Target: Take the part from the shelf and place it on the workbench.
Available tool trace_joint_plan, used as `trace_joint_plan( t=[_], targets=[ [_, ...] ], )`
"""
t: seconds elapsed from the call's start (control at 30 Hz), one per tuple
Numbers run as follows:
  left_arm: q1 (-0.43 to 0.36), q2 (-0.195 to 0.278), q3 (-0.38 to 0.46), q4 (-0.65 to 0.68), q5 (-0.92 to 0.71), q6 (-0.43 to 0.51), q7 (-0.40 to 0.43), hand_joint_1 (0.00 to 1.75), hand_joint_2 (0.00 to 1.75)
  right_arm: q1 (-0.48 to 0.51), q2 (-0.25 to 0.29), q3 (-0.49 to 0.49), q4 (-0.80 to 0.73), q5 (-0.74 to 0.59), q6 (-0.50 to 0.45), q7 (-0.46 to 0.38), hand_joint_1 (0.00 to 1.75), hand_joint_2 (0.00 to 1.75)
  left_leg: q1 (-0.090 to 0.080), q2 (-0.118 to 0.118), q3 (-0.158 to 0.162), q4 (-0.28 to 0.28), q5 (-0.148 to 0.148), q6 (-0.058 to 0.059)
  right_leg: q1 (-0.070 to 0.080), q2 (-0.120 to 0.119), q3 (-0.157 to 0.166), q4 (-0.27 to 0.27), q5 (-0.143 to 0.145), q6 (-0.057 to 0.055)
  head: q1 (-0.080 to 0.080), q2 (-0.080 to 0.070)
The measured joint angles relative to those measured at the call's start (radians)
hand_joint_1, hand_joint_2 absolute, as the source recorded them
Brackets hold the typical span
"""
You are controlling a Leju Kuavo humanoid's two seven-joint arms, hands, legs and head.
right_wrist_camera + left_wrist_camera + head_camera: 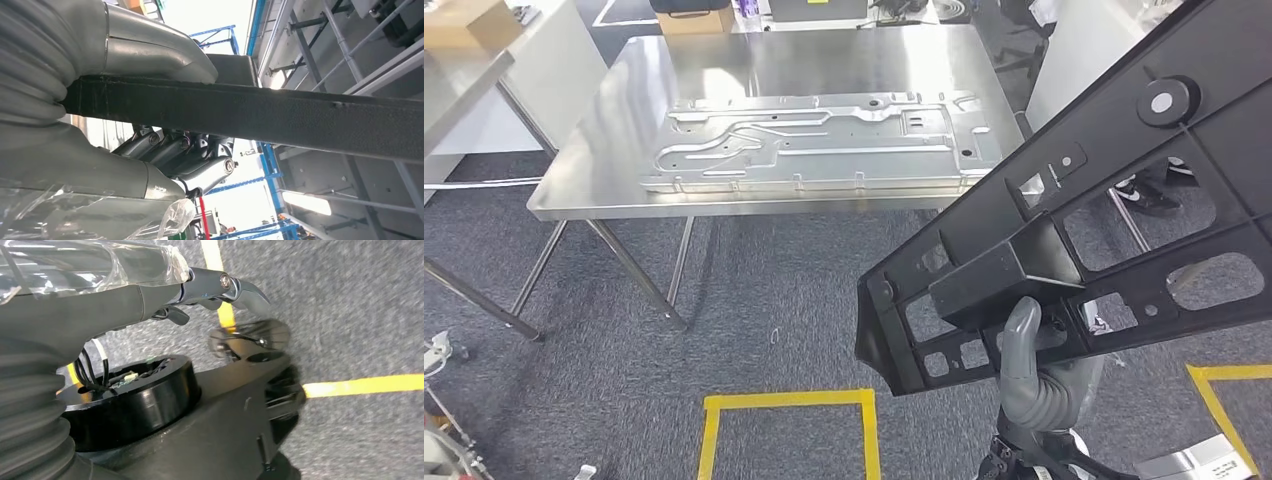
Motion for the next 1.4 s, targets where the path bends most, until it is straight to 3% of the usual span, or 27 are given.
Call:
trace_joint_plan(
  t=[0.03,0.1,0.17,0.23,0.3,0.33,0.37,0.4,0.47,0.5,0.53,0.6,0.67,0.7,0.8,0.87,0.9,0.97,1.03,1.17,1.23,1.33,1.37,1.4],
  targets=[
    [0.0,0.0,0.0,0.0,0.001,0.0,0.001,0.0,1.75,0.0,0.0,0.0,0.0,0.0,0.0,0.0,1.75,1.75,-0.004,0.001,0.007,-0.028,0.024,0.008,0.0,0.0,0.008,-0.005,-0.004,0.006,0.0,0.0],
    [0.001,0.0,0.0,0.0,0.002,0.0,0.002,0.0,1.75,0.001,0.0,0.0,0.0,-0.001,-0.001,0.001,1.75,1.75,-0.008,-0.002,0.02,-0.045,0.026,0.027,0.0,0.0,0.018,-0.004,0.001,0.021,-0.001,0.0],
    [0.0,0.001,0.0,0.0,0.002,0.0,0.002,0.0,1.75,0.003,0.0,0.0,0.0,-0.002,-0.002,0.001,1.75,1.75,-0.005,-0.006,0.047,-0.061,0.026,0.042,-0.001,0.0,0.01,0.032,0.005,0.029,0.0,0.0],
    [-0.002,0.001,0.0,0.0,0.002,0.0,0.002,0.0,1.75,0.003,-0.001,0.0,0.0,-0.002,-0.003,0.001,1.75,1.75,-0.005,-0.008,0.071,-0.069,0.02,0.052,-0.001,0.0,-0.043,0.131,-0.024,0.031,0.003,0.0],
    [-0.001,0.0,0.0,0.0,0.003,0.0,0.002,0.0,1.75,0.004,-0.001,0.0,0.0,-0.002,-0.003,0.0,1.75,1.75,-0.008,-0.009,0.087,-0.07,0.005,0.057,0.001,0.0,-0.128,0.25,-0.079,0.034,0.004,0.0],
    [0.0,0.0,0.0,0.0,0.003,0.0,0.002,0.0,1.75,0.005,-0.001,0.0,0.0,-0.002,-0.003,0.001,1.75,1.75,-0.011,-0.009,0.096,-0.07,-0.004,0.058,0.003,0.0,-0.16,0.278,-0.097,0.034,0.005,0.0],
    [0.001,0.0,0.0,0.0,0.003,0.0,0.002,0.0,1.75,0.006,-0.001,0.0,0.0,-0.002,-0.004,0.001,1.75,1.75,-0.014,-0.01,0.107,-0.07,-0.013,0.059,0.006,0.0,-0.175,0.272,-0.094,0.032,0.005,0.0],
    [0.002,0.0,0.0,0.0,0.003,0.0,0.002,0.0,1.75,0.006,-0.002,0.0,0.0,-0.002,-0.004,0.001,1.75,1.75,-0.017,-0.01,0.121,-0.07,-0.023,0.059,0.009,0.0,-0.172,0.23,-0.066,0.026,0.005,0.0],
    [0.001,-0.001,0.0,0.0,0.003,0.0,0.002,0.0,1.75,0.006,-0.002,0.0,0.0,-0.003,-0.004,0.001,1.75,1.75,-0.022,-0.01,0.148,-0.07,-0.045,0.059,0.02,0.001,-0.138,0.093,0.038,0.006,0.005,0.0],
    [0.0,-0.001,0.0,0.0,0.003,0.0,0.003,0.0,1.75,0.006,-0.002,0.0,0.0,-0.003,-0.004,0.001,1.75,1.75,-0.024,-0.01,0.157,-0.07,-0.054,0.057,0.026,0.001,-0.122,0.038,0.073,-0.003,0.005,0.0],
    [-0.001,-0.002,0.0,0.0,0.003,0.0,0.003,0.0,1.75,0.006,-0.002,0.0,0.0,-0.004,-0.004,0.001,1.75,1.75,-0.025,-0.011,0.161,-0.072,-0.062,0.053,0.031,0.001,-0.112,0.006,0.097,-0.01,0.004,0.0],
    [-0.001,-0.003,0.0,0.0,0.003,0.0,0.003,0.0,1.75,0.007,-0.002,-0.001,0.0,-0.005,-0.004,0.001,1.75,1.75,-0.025,-0.011,0.165,-0.062,-0.064,0.043,0.034,0.002,-0.103,-0.012,0.098,-0.019,0.004,0.0],
    [-0.002,-0.002,0.0,0.0,0.003,0.0,0.003,0.0,1.75,0.007,-0.002,-0.001,0.0,-0.005,-0.004,0.001,1.75,1.75,-0.024,-0.009,0.149,-0.017,-0.059,0.033,0.027,0.001,-0.087,-0.021,0.098,-0.03,0.006,0.0],
    [-0.003,-0.002,0.0,0.0,0.003,0.0,0.003,0.0,1.75,0.007,-0.002,-0.001,0.0,-0.006,-0.004,0.001,1.75,1.75,-0.021,-0.009,0.123,0.026,-0.061,0.026,0.023,0.0,-0.079,-0.024,0.094,-0.034,0.006,0.0],
    [-0.005,-0.002,0.0,0.0,0.003,0.0,0.006,0.0,1.75,0.008,-0.002,-0.001,0.0,-0.006,-0.004,0.001,1.75,1.75,-0.002,-0.007,0.004,0.196,-0.126,-0.002,0.015,0.0,-0.058,-0.026,0.075,-0.036,0.003,0.0],
    [-0.001,-0.002,0.0,0.0,0.004,0.0,0.008,0.0,1.75,0.009,-0.002,-0.001,0.0,-0.007,-0.004,0.001,1.75,1.75,0.01,-0.005,-0.044,0.23,-0.16,-0.017,0.01,0.002,-0.041,-0.026,0.059,-0.029,0.003,0.0],
    [0.0,-0.001,0.0,0.0,0.005,0.001,0.009,0.0,1.75,0.01,-0.002,-0.001,0.0,-0.008,-0.004,0.001,1.75,1.75,0.014,-0.004,-0.044,0.197,-0.145,-0.021,0.007,0.003,-0.029,-0.026,0.051,-0.025,0.003,0.0],
    [0.001,-0.001,0.0,0.0,0.005,0.001,0.01,0.0,1.75,0.01,-0.002,-0.001,0.0,-0.008,-0.004,0.001,1.75,1.75,0.02,0.001,-0.008,0.06,-0.051,-0.026,0.002,0.003,-0.003,-0.026,0.032,-0.014,0.003,0.0],
    [0.001,-0.001,0.0,0.0,0.005,0.002,0.013,0.0,1.75,0.009,-0.002,-0.001,0.001,-0.008,-0.004,0.001,1.75,1.75,0.016,0.006,0.024,-0.036,0.012,-0.019,0.001,0.003,0.016,-0.028,0.015,0.0,0.003,0.0],
    [0.002,-0.001,-0.001,0.0,0.005,0.002,0.015,0.0,1.75,0.01,-0.002,-0.001,0.001,-0.009,-0.005,0.001,1.75,1.75,0.011,0.005,0.054,-0.06,0.016,0.019,0.0,0.002,0.028,0.002,0.008,0.026,0.004,0.0],
    [-0.001,-0.001,0.0,0.0,0.005,0.003,0.015,0.0,1.75,0.009,-0.002,-0.001,0.001,-0.009,-0.006,0.0,1.75,1.75,0.012,0.004,0.076,-0.062,0.012,0.034,-0.002,0.001,-0.015,0.09,-0.012,0.032,0.007,0.0],
    [0.0,-0.001,0.0,0.0,0.006,0.003,0.015,0.0,1.75,0.01,-0.002,-0.001,0.001,-0.009,-0.006,0.0,1.75,1.75,0.009,0.001,0.095,-0.062,-0.01,0.043,0.0,0.001,-0.141,0.267,-0.091,0.034,0.01,0.0],
    [0.001,-0.001,0.0,0.0,0.006,0.003,0.015,0.0,1.75,0.01,-0.002,-0.001,0.001,-0.009,-0.007,0.0,1.75,1.75,0.009,0.0,0.105,-0.062,-0.019,0.044,0.0,0.001,-0.168,0.283,-0.107,0.033,0.01,0.0],
    [0.002,-0.001,0.0,0.0,0.006,0.003,0.015,0.0,1.75,0.01,-0.002,-0.001,0.001,-0.009,-0.007,0.0,1.75,1.75,0.009,-0.003,0.117,-0.062,-0.029,0.043,-0.001,0.001,-0.175,0.261,-0.101,0.033,0.01,0.0]
  ],
)
